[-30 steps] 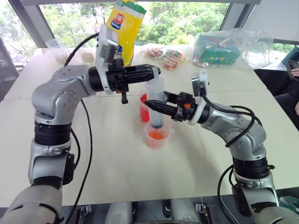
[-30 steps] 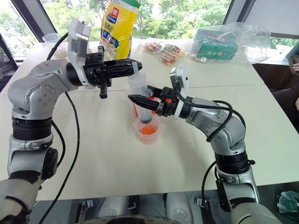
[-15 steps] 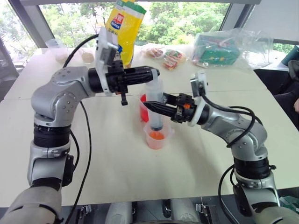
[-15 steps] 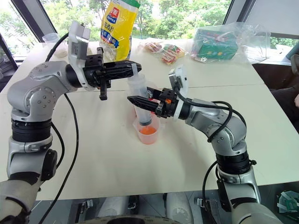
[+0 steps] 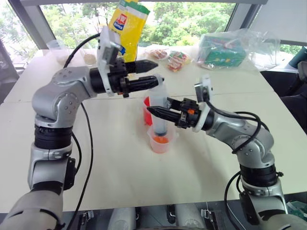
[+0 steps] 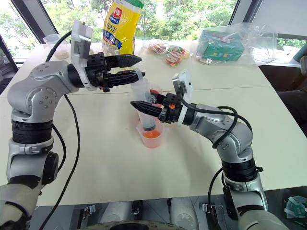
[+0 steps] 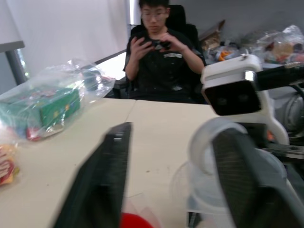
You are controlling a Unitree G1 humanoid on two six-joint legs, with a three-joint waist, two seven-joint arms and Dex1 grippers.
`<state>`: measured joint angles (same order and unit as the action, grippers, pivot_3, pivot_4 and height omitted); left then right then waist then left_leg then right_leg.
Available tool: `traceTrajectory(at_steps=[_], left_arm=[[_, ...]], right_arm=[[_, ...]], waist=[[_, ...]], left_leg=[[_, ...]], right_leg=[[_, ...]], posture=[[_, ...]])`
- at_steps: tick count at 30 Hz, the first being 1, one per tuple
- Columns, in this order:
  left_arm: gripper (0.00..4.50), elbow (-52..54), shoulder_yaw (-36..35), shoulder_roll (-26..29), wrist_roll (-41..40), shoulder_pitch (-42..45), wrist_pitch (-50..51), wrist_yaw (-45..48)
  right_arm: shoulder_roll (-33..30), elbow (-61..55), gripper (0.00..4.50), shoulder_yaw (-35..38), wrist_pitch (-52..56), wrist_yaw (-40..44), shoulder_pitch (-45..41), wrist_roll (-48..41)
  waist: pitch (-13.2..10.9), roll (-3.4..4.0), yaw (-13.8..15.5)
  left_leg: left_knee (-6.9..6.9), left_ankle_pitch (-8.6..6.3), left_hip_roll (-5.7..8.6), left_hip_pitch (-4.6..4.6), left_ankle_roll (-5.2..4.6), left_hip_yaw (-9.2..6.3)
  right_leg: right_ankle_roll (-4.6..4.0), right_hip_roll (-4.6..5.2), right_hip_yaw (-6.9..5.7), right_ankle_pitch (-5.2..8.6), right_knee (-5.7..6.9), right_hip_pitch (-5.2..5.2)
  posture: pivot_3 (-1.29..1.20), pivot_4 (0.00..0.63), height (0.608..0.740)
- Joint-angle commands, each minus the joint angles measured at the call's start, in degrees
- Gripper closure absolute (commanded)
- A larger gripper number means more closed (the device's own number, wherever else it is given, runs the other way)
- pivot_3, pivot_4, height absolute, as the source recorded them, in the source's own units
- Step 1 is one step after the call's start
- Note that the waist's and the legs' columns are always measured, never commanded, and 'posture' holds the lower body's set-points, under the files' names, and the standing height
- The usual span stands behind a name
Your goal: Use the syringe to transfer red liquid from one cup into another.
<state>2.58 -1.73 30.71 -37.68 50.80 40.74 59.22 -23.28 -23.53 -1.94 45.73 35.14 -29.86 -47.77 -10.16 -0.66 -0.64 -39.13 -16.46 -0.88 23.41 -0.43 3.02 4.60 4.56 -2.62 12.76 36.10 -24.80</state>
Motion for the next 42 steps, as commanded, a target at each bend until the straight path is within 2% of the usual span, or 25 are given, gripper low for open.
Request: traceTrajectory(at_steps=[1,8,14,19,22,27,32,42], left_arm=[[0.27,-2.3,-0.7,0.5,-0.3,1.8,-0.2,1.1],[0.27,-4.1,-5.2,6.0,-1.8,1.0,1.0,2.2],[0.27,-2.8,-7.8,8.5,-3.3,-1.9,2.9,1.7],[0.27,0.1,-7.4,9.5,-3.2,-5.4,3.0,1.4],[0.27,2.7,-5.3,9.0,-1.6,-8.3,1.7,0.9],[0.27,5.8,-2.8,9.3,0.3,-12.1,0.4,1.2],[0.27,6.8,-2.0,9.1,1.0,-13.8,-0.9,1.0],[0.27,10.0,-0.9,9.3,1.1,-15.8,-0.2,0.0]], right_arm=[[1.2,-3.5,3.03,2.2,-4.7,0.4,-0.8,0.3],[1.0,-2.2,3.03,3.6,-6.0,0.4,-0.6,0.5],[0.6,-0.8,3.03,5.4,-6.5,0.2,-1.8,0.4],[2.3,0.9,3.03,11.0,-4.2,-7.6,-6.7,-3.4],[-0.1,6.8,3.03,16.8,4.5,-19.6,-12.6,-5.5],[-6.6,14.2,3.03,19.8,23.0,-29.7,-16.1,-7.8],[-9.6,17.8,3.03,16.4,31.2,-30.1,-14.6,-3.8],[-4.9,29.9,3.03,12.8,38.2,-30.7,-13.7,4.8]], waist=[[0.0,0.0,0.0],[0.0,0.0,-0.1],[0.0,-0.01,0.0],[0.0,0.0,0.0],[0.0,0.0,0.0],[0.0,-0.01,0.1],[0.0,0.01,-0.3],[0.0,0.0,-0.1]], left_leg=[[0.0,0.0,0.0,0.0,0.0,0.0],[0.01,0.0,-0.02,0.0,0.0,0.0],[0.01,0.0,-0.02,0.0,0.0,0.0],[0.01,0.0,-0.02,0.0,0.0,0.01],[0.01,0.0,-0.03,0.0,0.01,0.0],[0.01,0.0,0.02,0.02,0.0,0.04],[0.08,-0.02,-0.01,0.05,-0.04,0.09],[0.07,-0.02,-0.01,0.06,-0.05,0.12]], right_leg=[[0.0,0.0,0.0,0.0,0.0,0.0],[0.0,-0.01,0.0,0.0,0.01,-0.02],[0.0,0.0,0.0,0.0,0.0,-0.01],[0.0,0.01,0.01,0.0,0.0,-0.01],[-0.01,0.02,0.0,0.0,0.01,-0.01],[-0.13,0.15,0.02,0.05,-0.04,0.02],[-0.05,0.08,0.12,0.01,-0.03,-0.09],[-0.03,0.02,0.12,0.0,-0.05,-0.09]], posture=[[0.0,0.15,0.74],[0.0,0.15,0.74],[0.0,0.15,0.74],[0.0,0.15,0.74],[0.0,0.15,0.74],[0.0,0.15,0.74],[0.0,0.15,0.74],[0.0,0.15,0.74]])
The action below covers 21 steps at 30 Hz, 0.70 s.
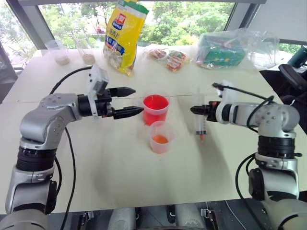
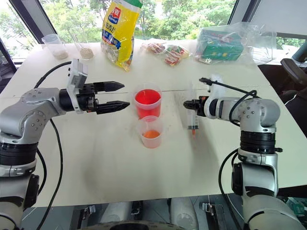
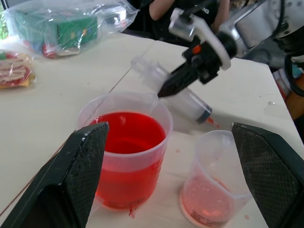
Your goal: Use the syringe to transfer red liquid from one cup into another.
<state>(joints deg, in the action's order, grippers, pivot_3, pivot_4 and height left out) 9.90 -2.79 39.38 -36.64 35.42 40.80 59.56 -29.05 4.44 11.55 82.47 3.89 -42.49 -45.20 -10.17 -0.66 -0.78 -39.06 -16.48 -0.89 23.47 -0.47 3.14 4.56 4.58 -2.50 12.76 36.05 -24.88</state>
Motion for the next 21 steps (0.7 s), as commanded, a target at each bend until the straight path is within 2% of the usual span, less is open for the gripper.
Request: traceTrajectory(at_steps=[1,3,9,14,18,21], left_arm=[[0.27,3.1,0.3,0.7,0.1,-0.7,-0.2,-0.5],[0.27,4.3,0.4,0.6,0.0,-1.4,0.0,-0.9],[0.22,7.1,0.3,0.4,-1.5,-3.4,1.4,-2.0],[0.22,8.2,0.3,0.8,-1.7,-4.8,1.6,-2.4],[0.22,8.7,-0.2,1.4,-2.1,-5.6,1.7,-2.5],[0.22,8.7,-0.8,2.6,-2.4,-6.3,1.7,-2.1]], right_arm=[[1.1,2.6,3.03,-1.1,1.8,1.0,-1.1,2.9],[1.4,4.0,3.03,-1.8,2.3,1.7,-1.3,4.5],[1.1,5.9,0.18,-3.3,2.0,4.3,-1.4,8.0],[-1.0,1.8,0.08,-4.4,3.3,7.2,-1.2,8.5],[-5.5,-5.3,0.08,-5.4,4.3,11.3,-0.8,7.6],[-13.7,-15.0,0.08,-6.2,4.0,18.2,0.3,4.4]], waist=[[0.0,0.0,0.0],[0.0,-0.02,0.0],[0.0,-0.05,0.0],[0.0,-0.04,0.1],[0.0,-0.01,0.2],[-0.1,0.07,0.2]], left_leg=[[0.0,0.0,0.01,0.0,0.0,0.0],[0.0,0.0,0.0,-0.01,0.0,-0.02],[0.0,0.0,0.01,-0.05,-0.01,-0.02],[-0.08,0.0,0.02,-0.08,0.0,-0.03],[-0.07,0.0,0.02,-0.03,-0.01,-0.06],[-0.03,-0.03,0.03,0.05,-0.05,-0.02]], right_leg=[[0.0,0.0,0.0,0.0,0.0,0.0],[0.0,-0.01,0.0,0.0,0.0,0.01],[0.0,-0.01,0.01,0.0,0.0,0.06],[-0.05,0.0,0.0,0.03,-0.02,0.13],[-0.01,0.0,-0.01,0.02,-0.04,0.09],[0.01,0.01,0.01,0.02,-0.07,-0.01]], posture=[[0.0,0.15,0.74],[0.0,0.15,0.74],[0.0,0.15,0.74],[0.0,0.15,0.74],[0.0,0.15,0.74],[0.0,0.15,0.74]])
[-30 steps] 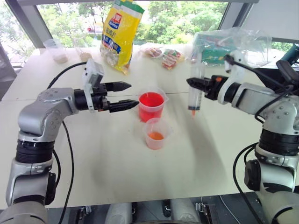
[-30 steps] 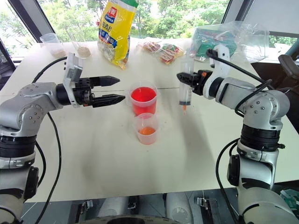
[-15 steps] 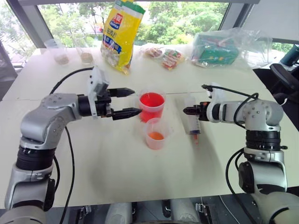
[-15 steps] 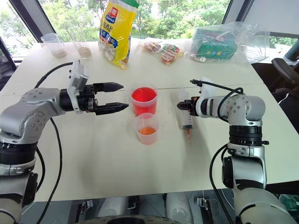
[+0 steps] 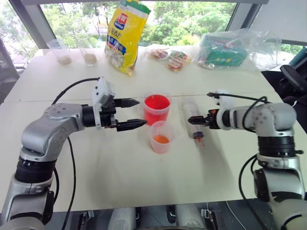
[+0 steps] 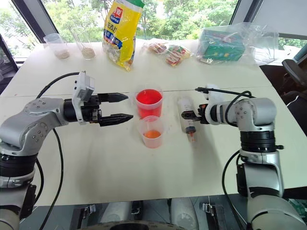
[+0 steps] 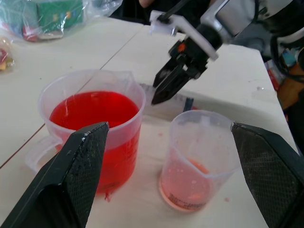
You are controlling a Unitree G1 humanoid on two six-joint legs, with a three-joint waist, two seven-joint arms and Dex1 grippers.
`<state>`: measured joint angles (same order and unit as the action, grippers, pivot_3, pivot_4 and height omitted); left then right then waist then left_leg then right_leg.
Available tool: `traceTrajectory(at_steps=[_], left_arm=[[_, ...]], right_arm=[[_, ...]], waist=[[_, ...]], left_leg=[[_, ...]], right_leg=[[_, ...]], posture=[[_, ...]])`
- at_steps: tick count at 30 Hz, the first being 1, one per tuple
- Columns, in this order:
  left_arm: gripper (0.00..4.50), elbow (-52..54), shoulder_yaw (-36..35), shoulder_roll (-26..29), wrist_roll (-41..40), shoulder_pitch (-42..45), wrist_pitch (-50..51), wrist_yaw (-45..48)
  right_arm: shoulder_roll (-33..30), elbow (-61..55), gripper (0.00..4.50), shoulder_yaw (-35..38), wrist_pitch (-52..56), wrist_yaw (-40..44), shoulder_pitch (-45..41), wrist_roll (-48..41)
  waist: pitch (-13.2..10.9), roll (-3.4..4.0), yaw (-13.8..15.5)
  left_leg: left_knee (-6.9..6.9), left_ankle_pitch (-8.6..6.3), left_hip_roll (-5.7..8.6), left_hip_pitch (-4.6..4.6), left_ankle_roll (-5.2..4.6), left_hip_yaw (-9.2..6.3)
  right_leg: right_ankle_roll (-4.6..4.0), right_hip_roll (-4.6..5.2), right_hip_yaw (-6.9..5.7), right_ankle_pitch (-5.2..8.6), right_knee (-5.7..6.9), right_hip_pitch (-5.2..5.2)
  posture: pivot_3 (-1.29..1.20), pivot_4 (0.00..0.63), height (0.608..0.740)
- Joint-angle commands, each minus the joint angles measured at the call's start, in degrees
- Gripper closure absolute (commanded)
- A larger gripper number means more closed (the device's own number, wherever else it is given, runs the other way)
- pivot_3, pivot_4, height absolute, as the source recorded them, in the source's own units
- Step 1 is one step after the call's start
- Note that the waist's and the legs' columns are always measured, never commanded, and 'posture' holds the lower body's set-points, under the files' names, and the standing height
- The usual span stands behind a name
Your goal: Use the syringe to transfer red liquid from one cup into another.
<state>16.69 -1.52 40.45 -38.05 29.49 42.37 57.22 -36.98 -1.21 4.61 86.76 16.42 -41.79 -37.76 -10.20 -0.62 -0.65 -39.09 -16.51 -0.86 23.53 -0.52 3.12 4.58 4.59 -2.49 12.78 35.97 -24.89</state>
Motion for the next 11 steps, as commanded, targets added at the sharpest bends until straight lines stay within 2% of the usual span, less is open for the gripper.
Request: traceTrajectory(at_steps=[1,8,11], left_arm=[[0.22,1.9,-2.2,1.9,-1.0,-0.6,0.2,0.3],[0.22,1.1,-4.0,5.1,-1.4,-2.4,-0.2,1.6],[0.22,0.5,-4.4,6.0,-1.6,-2.4,0.1,1.9]], right_arm=[[-8.1,-12.0,0.08,0.6,-0.7,8.0,0.2,-4.1],[-23.2,-26.2,0.08,10.5,-4.0,26.5,5.9,-15.3],[-27.0,-28.3,0.08,13.6,-5.5,30.5,8.9,-17.8]], waist=[[0.0,0.02,0.0],[-0.2,-0.07,0.1],[-0.2,-0.09,0.1]], left_leg=[[0.02,-0.01,0.0,0.03,-0.02,0.0],[0.07,-0.05,-0.04,-0.02,-0.06,-0.06],[0.05,-0.05,-0.04,-0.02,-0.06,-0.04]], right_leg=[[0.05,0.0,-0.01,0.03,0.0,-0.03],[0.1,-0.05,-0.03,0.11,-0.01,-0.02],[-0.06,-0.01,-0.03,0.21,-0.11,0.03]], posture=[[0.0,0.15,0.74],[0.0,0.15,0.74],[0.0,0.15,0.74]])
